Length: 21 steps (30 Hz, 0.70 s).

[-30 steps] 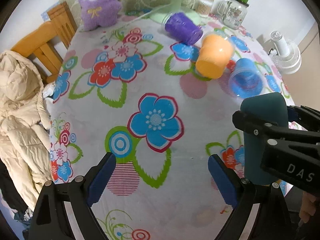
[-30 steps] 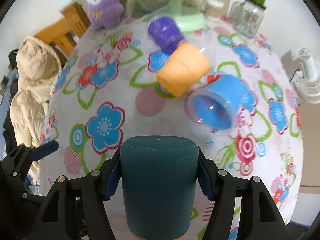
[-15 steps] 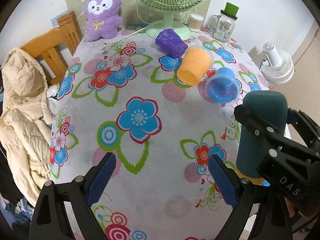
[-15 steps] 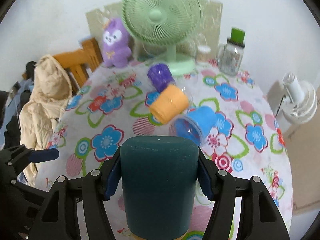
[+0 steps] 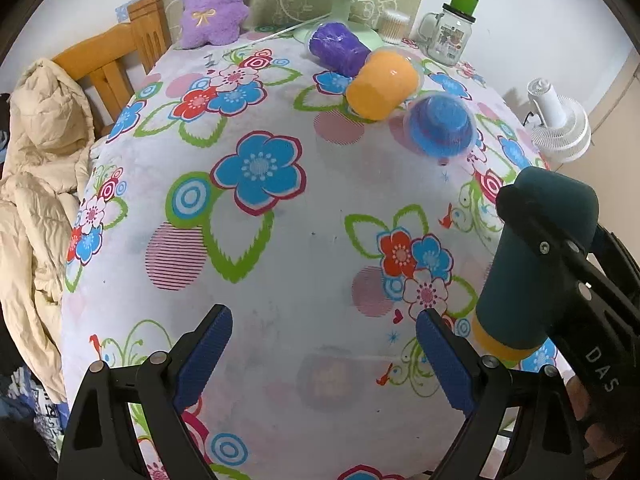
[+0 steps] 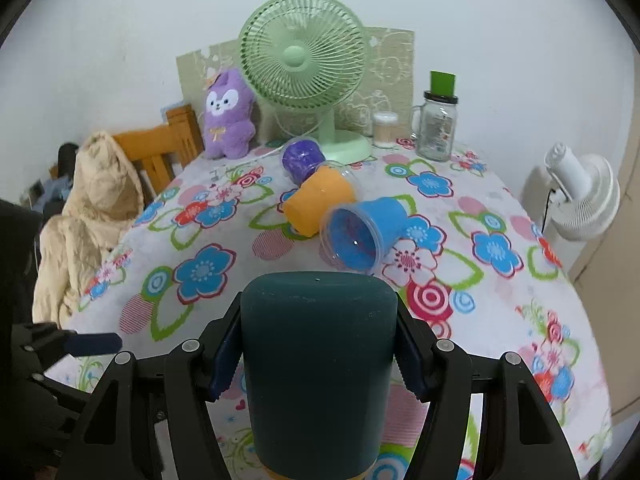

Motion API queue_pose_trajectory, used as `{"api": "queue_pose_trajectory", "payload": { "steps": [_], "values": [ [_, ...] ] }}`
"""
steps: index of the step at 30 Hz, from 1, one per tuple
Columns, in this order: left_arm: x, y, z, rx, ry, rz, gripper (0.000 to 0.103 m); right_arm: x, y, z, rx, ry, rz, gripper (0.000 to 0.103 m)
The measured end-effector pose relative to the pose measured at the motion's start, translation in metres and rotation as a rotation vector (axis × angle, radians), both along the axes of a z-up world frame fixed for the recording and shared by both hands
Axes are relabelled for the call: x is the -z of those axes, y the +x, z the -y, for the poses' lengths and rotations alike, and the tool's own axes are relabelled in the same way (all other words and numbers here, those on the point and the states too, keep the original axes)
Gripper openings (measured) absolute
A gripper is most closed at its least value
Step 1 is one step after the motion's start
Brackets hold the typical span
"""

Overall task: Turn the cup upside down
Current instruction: 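Rotate the teal cup with the right tool so its yellow rim faces down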

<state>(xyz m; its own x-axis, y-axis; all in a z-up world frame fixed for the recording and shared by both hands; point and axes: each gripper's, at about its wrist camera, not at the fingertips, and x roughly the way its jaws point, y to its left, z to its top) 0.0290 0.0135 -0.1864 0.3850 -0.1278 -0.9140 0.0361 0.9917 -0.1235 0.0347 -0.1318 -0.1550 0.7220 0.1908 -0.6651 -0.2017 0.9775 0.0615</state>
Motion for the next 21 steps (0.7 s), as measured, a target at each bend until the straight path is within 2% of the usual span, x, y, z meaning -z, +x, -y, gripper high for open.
{"api": "queue_pose_trajectory", "payload": {
  "steps": [4,9,21],
  "values": [
    [0.004,-0.004,0.002,0.007,0.000,0.016,0.095,0.003,-0.009,0.002,0.023,0.009,0.059,0.068],
    [0.006,-0.009,0.001,0.001,0.004,0.036,0.095,-0.001,-0.022,-0.001,0.041,-0.014,0.203,0.068],
    [0.018,-0.010,-0.003,-0.006,0.015,0.033,0.095,0.019,-0.030,-0.009,0.050,-0.004,0.255,0.068]
  ]
}}
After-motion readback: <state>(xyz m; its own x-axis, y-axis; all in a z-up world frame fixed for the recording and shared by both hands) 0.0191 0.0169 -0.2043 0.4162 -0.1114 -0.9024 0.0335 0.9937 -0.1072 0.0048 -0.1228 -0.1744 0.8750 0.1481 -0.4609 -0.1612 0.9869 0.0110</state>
